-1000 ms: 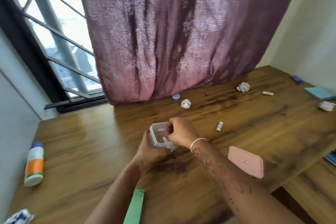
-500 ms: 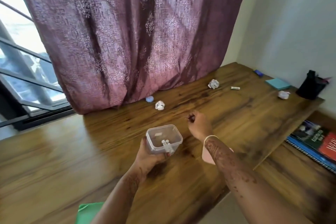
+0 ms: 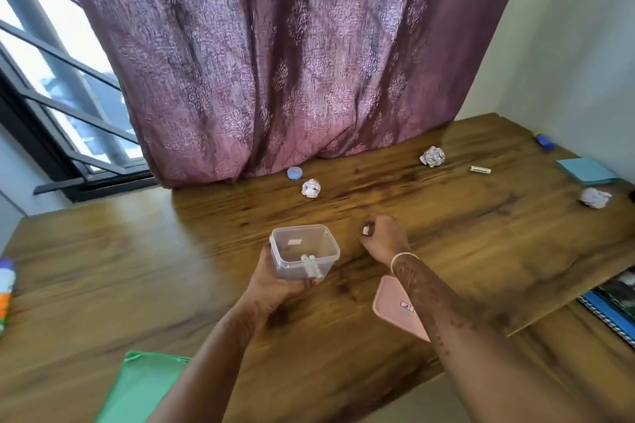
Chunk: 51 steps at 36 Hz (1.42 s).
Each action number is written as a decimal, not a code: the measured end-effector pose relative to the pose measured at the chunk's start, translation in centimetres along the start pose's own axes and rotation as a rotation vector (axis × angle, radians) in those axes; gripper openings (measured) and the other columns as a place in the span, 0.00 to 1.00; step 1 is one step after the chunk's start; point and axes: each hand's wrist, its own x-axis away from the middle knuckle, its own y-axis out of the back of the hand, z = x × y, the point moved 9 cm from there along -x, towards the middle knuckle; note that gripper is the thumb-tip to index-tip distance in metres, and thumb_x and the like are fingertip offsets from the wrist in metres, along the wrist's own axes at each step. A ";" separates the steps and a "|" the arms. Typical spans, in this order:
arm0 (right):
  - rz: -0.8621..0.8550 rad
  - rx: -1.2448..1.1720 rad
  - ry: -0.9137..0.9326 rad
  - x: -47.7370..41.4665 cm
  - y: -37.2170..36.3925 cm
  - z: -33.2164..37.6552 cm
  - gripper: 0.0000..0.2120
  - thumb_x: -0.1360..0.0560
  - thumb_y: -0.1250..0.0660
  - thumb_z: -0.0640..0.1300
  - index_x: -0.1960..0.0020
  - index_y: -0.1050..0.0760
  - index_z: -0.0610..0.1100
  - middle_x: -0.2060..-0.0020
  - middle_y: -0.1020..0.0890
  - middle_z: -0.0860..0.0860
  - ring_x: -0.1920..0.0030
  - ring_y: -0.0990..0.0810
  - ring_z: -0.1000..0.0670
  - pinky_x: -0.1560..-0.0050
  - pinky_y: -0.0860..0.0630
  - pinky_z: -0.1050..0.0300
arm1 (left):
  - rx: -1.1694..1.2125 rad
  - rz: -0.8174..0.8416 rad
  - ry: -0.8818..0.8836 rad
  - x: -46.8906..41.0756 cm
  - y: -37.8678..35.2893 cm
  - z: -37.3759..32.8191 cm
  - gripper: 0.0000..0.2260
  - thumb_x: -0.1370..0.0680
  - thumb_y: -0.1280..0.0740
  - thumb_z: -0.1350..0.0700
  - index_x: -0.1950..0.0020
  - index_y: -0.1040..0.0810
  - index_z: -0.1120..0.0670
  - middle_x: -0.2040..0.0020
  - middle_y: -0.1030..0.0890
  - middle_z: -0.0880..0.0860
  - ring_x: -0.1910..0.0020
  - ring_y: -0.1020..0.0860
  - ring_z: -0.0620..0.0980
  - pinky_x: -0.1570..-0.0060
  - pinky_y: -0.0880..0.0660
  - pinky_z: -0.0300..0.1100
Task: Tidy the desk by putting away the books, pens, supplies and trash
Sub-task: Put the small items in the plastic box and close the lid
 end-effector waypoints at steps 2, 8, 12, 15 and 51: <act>-0.037 -0.196 0.033 0.3 1.0 1.2 0.13 0.30 0.25 0.46 0.47 0.21 0.45 0.51 0.17 0.50 0.50 0.20 0.49 0.52 0.29 0.61 | -0.011 -0.005 0.009 0.0 0.0 0.1 0.46 0.47 0.17 0.59 0.32 0.33 0.50 0.39 0.21 0.53 0.41 0.21 0.51 0.40 0.23 0.51; 0.159 -0.720 0.215 2.2 1.9 7.4 0.16 0.34 0.21 0.36 0.50 0.21 0.46 0.52 0.18 0.50 0.62 0.21 0.62 0.60 0.25 0.69 | -0.005 -0.002 0.002 -0.3 -0.1 0.3 0.47 0.49 0.17 0.58 0.32 0.33 0.51 0.39 0.22 0.54 0.41 0.21 0.52 0.40 0.23 0.51; 0.371 -0.446 0.329 4.0 -0.2 11.0 0.12 0.35 0.21 0.37 0.53 0.19 0.44 0.53 0.16 0.52 0.62 0.20 0.60 0.57 0.22 0.62 | 0.007 0.014 -0.028 -0.5 -0.6 -0.1 0.48 0.49 0.17 0.58 0.32 0.34 0.52 0.39 0.21 0.54 0.41 0.21 0.52 0.40 0.23 0.50; 0.266 -0.274 0.339 3.9 0.1 11.8 0.06 0.34 0.23 0.41 0.58 0.19 0.47 0.58 0.16 0.55 0.61 0.19 0.56 0.54 0.21 0.57 | 0.016 0.036 -0.016 -0.8 -0.9 -0.1 0.49 0.51 0.17 0.56 0.32 0.34 0.51 0.39 0.21 0.55 0.41 0.21 0.53 0.40 0.24 0.52; -0.387 -0.467 -0.354 -5.0 18.5 -18.8 0.02 0.30 0.28 0.41 0.58 0.19 0.46 0.63 0.18 0.52 0.58 0.20 0.51 0.54 0.23 0.57 | 0.031 0.335 -0.044 -12.8 -25.6 -5.2 0.44 0.46 0.15 0.61 0.34 0.30 0.48 0.41 0.19 0.48 0.43 0.20 0.46 0.40 0.23 0.47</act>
